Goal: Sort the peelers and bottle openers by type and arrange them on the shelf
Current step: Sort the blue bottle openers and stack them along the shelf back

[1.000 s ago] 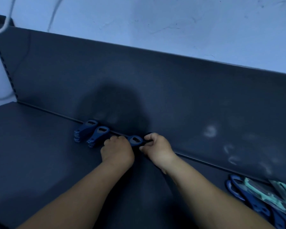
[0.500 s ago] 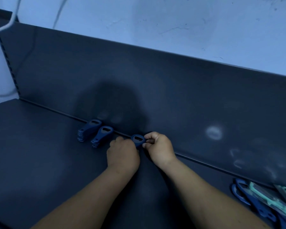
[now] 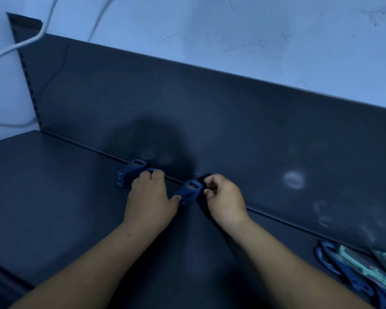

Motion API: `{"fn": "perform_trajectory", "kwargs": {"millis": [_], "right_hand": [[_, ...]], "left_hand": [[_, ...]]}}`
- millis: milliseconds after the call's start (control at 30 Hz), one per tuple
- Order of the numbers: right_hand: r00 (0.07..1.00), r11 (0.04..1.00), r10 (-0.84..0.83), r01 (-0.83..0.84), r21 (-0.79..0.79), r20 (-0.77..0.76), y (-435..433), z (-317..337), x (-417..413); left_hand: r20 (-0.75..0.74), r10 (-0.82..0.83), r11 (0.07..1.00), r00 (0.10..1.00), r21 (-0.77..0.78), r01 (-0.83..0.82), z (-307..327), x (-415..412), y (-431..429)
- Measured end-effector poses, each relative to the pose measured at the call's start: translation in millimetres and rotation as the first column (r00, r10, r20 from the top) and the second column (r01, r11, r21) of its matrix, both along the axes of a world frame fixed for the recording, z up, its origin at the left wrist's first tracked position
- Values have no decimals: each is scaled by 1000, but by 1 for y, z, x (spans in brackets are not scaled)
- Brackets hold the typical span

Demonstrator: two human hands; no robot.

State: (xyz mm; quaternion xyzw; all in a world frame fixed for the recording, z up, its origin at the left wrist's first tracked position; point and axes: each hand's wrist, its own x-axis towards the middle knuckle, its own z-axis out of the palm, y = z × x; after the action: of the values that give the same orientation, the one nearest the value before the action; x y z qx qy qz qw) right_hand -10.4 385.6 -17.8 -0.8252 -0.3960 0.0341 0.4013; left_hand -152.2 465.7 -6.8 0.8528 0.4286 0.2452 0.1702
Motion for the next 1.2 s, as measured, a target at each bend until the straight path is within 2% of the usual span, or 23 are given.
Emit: {"fn": "perform_trajectory", "kwargs": {"millis": [133,333,533,667,833,1067,1200], "right_hand": [[984,999,46,-42,-27,170,4,6,-12],[983,995,0,18,-97,185,-2,2,-18],[978,963,83,-30,-268,189,-10,-9,-25],[971,952,81,-9,-307,224,-13,-11,-27],[962,945,50,41,-324,267,-21,-12,-24],[963,940,48,46,-337,266,-24,-13,-26],[977,948,-16,82,-308,211,-24,-13,-26]], "left_hand": [[-16,-72,997,997,-39,72,4,-16,2],[-149,-226,960,963,-203,194,-2,-12,6],[-238,-245,969,940,-98,228,-6,1,9],[-274,-242,969,931,-18,246,-10,9,10],[-219,-271,954,937,71,292,-17,15,7],[-163,-265,956,950,82,281,-20,19,4],[-54,-305,951,951,38,307,-23,23,5]]}}
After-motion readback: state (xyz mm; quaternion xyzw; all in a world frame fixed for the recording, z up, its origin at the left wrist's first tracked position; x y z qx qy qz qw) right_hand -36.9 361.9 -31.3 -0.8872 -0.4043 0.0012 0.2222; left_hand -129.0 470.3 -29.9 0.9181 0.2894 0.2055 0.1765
